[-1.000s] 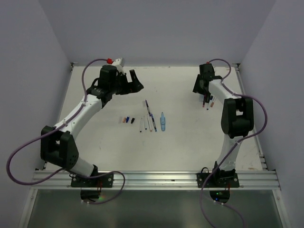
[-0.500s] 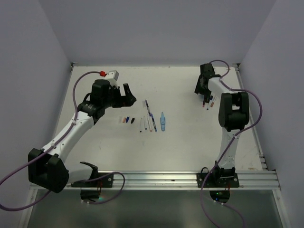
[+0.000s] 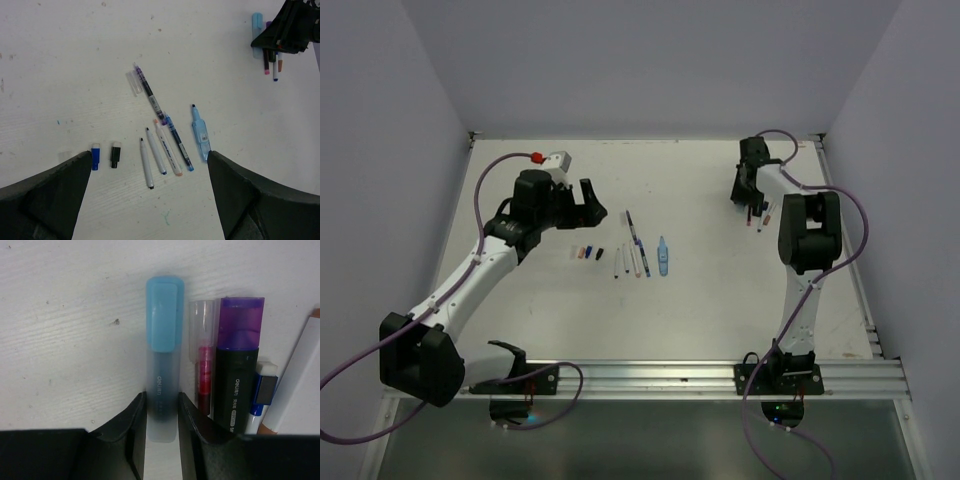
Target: Open the pen caps
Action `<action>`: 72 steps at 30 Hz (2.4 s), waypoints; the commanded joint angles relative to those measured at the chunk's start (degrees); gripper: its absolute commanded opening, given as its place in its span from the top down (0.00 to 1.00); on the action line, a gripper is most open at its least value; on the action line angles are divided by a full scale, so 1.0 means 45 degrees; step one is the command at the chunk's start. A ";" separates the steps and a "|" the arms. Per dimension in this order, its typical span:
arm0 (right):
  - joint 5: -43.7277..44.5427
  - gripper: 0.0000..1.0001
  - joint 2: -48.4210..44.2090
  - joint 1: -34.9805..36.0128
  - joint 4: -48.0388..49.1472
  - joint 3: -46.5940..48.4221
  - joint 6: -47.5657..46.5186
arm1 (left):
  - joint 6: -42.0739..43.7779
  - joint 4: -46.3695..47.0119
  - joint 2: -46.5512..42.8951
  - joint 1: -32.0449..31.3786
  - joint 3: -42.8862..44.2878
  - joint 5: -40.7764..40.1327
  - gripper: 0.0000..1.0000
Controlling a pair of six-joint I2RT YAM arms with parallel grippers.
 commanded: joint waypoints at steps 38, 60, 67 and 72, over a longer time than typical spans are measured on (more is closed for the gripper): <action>-0.1528 1.00 -0.8591 0.9623 0.7552 -0.6596 -0.1656 | -0.3353 0.4612 0.1624 -0.0938 0.0391 0.1313 0.26; -0.3906 0.55 -0.9722 0.8999 0.7748 -0.7006 -0.0915 | -0.1773 0.4923 0.0123 -0.0821 -0.0214 0.2521 1.00; -0.8517 0.38 -1.0017 0.7281 0.7475 -0.6752 -0.0893 | -0.0424 0.5567 -0.0602 -0.0508 -0.0605 0.4686 1.00; -1.0801 0.37 -0.9783 0.7045 0.7298 -0.6362 -0.1167 | -0.0638 0.6778 -0.0739 -0.0508 -0.0878 0.6018 1.00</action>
